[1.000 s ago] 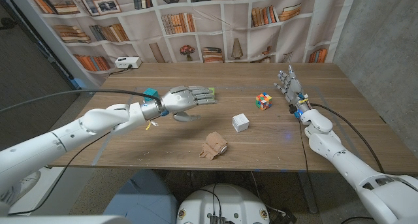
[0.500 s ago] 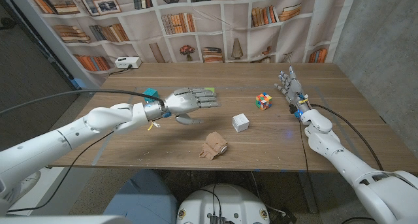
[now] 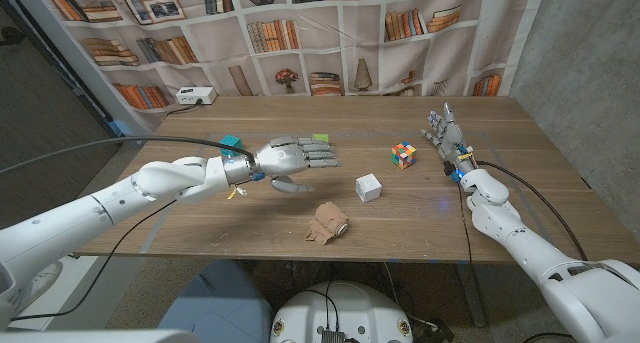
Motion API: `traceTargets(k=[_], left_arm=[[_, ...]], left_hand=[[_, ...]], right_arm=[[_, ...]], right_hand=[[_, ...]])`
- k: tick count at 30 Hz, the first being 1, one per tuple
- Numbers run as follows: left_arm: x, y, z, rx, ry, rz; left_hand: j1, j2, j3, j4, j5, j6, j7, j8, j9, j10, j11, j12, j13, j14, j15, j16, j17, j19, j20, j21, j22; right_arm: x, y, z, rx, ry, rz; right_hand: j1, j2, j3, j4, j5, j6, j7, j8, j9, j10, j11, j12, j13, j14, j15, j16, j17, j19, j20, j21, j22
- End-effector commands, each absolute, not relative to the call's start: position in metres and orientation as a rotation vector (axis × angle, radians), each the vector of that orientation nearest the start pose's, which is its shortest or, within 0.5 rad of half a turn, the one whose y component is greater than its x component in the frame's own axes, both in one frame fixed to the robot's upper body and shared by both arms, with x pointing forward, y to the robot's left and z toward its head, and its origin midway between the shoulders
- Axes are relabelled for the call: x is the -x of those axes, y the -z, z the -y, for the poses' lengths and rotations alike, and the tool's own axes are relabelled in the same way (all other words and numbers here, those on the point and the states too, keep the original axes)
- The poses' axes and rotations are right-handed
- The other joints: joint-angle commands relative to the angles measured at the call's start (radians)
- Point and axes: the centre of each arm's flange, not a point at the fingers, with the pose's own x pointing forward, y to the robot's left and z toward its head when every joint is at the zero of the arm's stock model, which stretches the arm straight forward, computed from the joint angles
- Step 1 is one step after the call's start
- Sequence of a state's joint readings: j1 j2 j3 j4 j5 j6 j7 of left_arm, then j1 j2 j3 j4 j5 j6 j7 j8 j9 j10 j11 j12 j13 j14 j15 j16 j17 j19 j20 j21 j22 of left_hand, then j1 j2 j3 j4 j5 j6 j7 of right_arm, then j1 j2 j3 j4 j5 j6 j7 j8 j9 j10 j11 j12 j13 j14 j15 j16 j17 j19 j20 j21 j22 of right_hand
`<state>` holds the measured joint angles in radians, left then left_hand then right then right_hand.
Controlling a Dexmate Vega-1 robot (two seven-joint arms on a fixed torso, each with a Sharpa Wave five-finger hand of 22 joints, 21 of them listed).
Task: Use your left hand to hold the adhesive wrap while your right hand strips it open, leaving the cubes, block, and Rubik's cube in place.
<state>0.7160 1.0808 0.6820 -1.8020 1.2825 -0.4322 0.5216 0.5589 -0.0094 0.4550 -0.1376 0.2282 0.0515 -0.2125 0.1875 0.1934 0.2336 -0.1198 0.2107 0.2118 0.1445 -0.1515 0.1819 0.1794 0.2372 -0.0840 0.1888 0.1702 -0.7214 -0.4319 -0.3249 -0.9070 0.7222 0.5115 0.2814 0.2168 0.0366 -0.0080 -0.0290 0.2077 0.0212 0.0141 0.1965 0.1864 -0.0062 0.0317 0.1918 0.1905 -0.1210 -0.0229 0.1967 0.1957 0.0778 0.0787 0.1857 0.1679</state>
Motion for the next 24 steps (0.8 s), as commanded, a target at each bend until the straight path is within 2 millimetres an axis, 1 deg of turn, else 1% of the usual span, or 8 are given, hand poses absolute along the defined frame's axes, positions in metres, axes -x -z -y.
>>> traceTargets(k=[1, 8, 11, 16, 24], left_arm=[[-0.515, 0.013, -0.197, -2.142, 0.206, 1.561], [-0.518, 0.017, -0.193, -2.147, 0.242, 1.554], [-0.52, 0.02, -0.191, -2.16, 0.272, 1.549], [-0.521, 0.022, -0.19, -2.147, 0.269, 1.555], [-0.522, 0.026, -0.188, -2.151, 0.284, 1.561]], left_hand=[[0.002, 0.011, 0.005, 0.003, 0.007, -0.003, -0.001, 0.004, 0.002, 0.004, -0.004, 0.003, 0.004, -0.002, -0.008, 0.004, 0.002, -0.004, -0.004, 0.003, 0.004], [0.016, 0.018, 0.011, -0.005, 0.009, -0.001, -0.001, 0.008, 0.002, -0.002, -0.008, 0.001, 0.004, -0.002, -0.008, 0.004, 0.0, -0.005, -0.004, 0.003, 0.004], [0.027, 0.023, 0.015, -0.011, 0.01, 0.001, 0.001, 0.01, 0.002, -0.002, -0.005, 0.001, 0.005, -0.002, -0.007, 0.003, -0.001, -0.005, -0.004, 0.003, 0.004], [0.051, 0.034, 0.024, -0.021, 0.011, 0.013, 0.001, 0.018, 0.002, -0.002, -0.007, 0.002, 0.005, 0.0, -0.007, 0.003, -0.003, -0.003, -0.002, 0.004, 0.004], [0.072, 0.044, 0.03, -0.028, 0.008, 0.018, 0.002, 0.022, 0.002, 0.0, -0.012, 0.003, 0.006, 0.002, -0.007, 0.003, -0.004, -0.001, -0.003, 0.005, 0.004]], right_arm=[[-0.677, 0.046, 0.347, -0.098, -0.204, 0.667], [-0.68, 0.049, 0.347, -0.107, -0.209, 0.663], [-0.681, 0.05, 0.348, -0.111, -0.207, 0.659], [-0.683, 0.054, 0.35, -0.118, -0.201, 0.649], [-0.684, 0.058, 0.351, -0.116, -0.2, 0.645]], right_hand=[[0.007, 0.004, -0.001, -0.007, -0.001, 0.0, -0.005, -0.001, 0.002, -0.002, -0.004, 0.007, 0.002, -0.002, -0.007, 0.003, 0.002, -0.005, 0.008, 0.0, 0.001], [0.008, 0.004, -0.001, -0.008, -0.001, 0.002, -0.006, -0.001, 0.002, 0.002, -0.006, 0.008, 0.002, -0.001, -0.007, 0.004, 0.002, -0.005, 0.007, 0.001, 0.001], [0.008, 0.005, -0.001, -0.009, -0.001, 0.002, -0.006, -0.001, 0.002, 0.001, -0.006, 0.008, 0.002, -0.001, -0.007, 0.004, 0.001, -0.005, 0.007, 0.001, 0.001], [0.009, 0.005, -0.001, -0.009, -0.001, 0.003, -0.008, 0.0, 0.002, 0.002, -0.008, 0.008, 0.002, 0.0, -0.007, 0.004, 0.001, -0.005, 0.008, 0.001, 0.001], [0.009, 0.004, -0.001, -0.01, -0.001, 0.003, -0.007, 0.0, 0.002, 0.002, -0.007, 0.008, 0.002, 0.0, -0.008, 0.004, 0.001, -0.005, 0.008, 0.001, 0.001]])
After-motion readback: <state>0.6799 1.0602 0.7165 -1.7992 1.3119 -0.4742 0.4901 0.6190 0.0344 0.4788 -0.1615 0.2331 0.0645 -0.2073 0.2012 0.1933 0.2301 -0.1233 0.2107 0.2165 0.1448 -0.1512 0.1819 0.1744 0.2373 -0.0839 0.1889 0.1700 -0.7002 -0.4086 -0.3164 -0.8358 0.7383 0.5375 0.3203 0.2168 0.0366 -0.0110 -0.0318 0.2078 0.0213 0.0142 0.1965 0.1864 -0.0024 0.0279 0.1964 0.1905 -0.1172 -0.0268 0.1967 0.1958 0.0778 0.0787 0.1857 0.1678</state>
